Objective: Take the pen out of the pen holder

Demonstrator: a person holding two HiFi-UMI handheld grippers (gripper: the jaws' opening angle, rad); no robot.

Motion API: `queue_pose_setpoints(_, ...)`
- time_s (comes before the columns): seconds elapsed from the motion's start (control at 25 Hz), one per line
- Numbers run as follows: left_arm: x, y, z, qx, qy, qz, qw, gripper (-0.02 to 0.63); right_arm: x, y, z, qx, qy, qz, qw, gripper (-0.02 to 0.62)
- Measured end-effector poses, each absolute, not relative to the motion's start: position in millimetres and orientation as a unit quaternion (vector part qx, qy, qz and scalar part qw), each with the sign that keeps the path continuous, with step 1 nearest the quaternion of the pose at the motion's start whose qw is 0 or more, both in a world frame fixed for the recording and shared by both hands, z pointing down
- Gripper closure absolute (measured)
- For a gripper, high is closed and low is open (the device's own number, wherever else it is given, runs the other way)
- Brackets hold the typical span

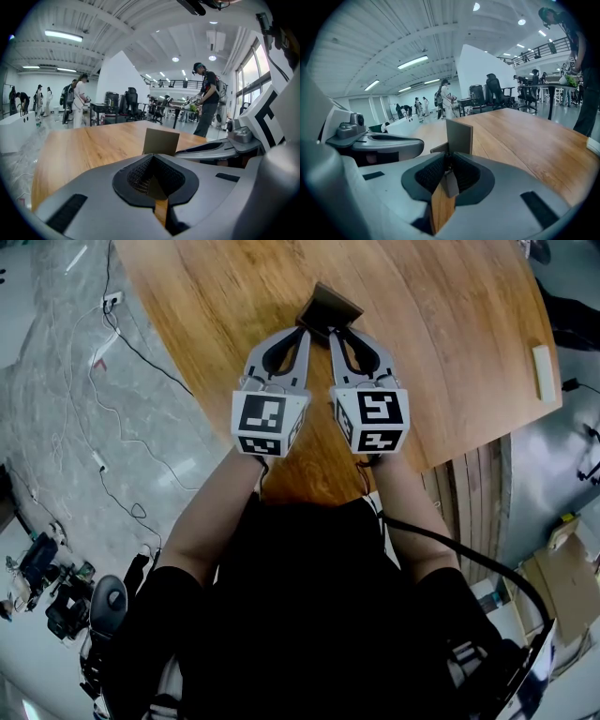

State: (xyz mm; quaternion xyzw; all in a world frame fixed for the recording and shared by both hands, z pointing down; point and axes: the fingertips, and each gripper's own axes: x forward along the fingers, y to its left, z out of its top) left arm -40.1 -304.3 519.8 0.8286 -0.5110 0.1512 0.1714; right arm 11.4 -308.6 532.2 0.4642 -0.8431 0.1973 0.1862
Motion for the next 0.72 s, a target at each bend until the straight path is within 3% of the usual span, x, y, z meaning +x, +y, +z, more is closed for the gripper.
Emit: queue_pose_setpoints(0.72, -44.5, -240.8, 409.0, 0.84, -0.524, 0.103, 0.1, 0.606, 18.3, -248.9, 407.1, 0.495, -0.854, 0.11, 0.116, 0.554)
